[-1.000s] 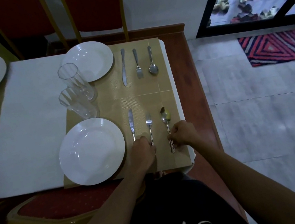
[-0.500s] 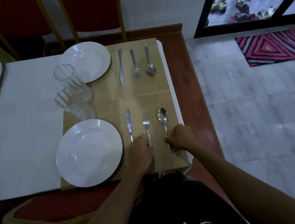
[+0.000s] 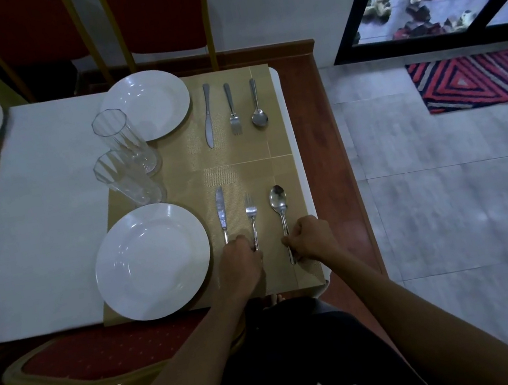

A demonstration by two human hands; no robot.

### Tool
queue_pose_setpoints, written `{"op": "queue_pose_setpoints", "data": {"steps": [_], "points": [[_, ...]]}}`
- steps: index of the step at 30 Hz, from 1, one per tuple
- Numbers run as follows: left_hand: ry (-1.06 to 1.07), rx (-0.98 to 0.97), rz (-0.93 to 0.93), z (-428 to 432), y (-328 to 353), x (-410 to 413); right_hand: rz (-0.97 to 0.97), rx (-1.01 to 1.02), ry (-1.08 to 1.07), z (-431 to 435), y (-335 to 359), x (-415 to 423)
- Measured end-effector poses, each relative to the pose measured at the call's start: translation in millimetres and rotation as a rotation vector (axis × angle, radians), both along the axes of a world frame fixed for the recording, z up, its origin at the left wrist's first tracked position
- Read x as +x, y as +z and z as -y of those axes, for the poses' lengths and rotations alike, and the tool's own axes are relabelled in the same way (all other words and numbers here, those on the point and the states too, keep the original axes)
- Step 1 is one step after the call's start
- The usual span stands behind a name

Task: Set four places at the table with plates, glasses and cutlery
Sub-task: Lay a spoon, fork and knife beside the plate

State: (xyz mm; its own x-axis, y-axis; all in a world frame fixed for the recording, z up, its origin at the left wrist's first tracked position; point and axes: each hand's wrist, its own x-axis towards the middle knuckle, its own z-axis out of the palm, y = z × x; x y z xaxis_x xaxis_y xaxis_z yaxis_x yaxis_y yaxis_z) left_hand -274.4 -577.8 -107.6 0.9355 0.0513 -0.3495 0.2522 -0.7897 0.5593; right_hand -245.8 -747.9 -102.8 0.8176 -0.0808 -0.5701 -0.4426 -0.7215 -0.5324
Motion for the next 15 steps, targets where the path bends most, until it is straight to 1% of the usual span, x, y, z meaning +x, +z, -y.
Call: {"op": "queue_pose_setpoints", "data": {"steps": [2,5,11,15], "points": [[0.006,-0.002,0.002,-0.2,-0.4,-0.2,0.001,0.001,-0.011,-0.4,-1.5,-0.1],[0.016,-0.001,0.0,-0.6,0.4,-0.2,0.015,-0.049,-0.007,-2.1,-1.1,-0.6],[0.014,0.012,0.001,0.5,2.3,-1.8,0.025,-0.046,-0.041,-3.9,-3.7,-3.4],[0.027,-0.014,0.004,-0.2,3.1,-2.4,0.024,-0.035,-0.034,-4.2,-0.7,-3.6]]}}
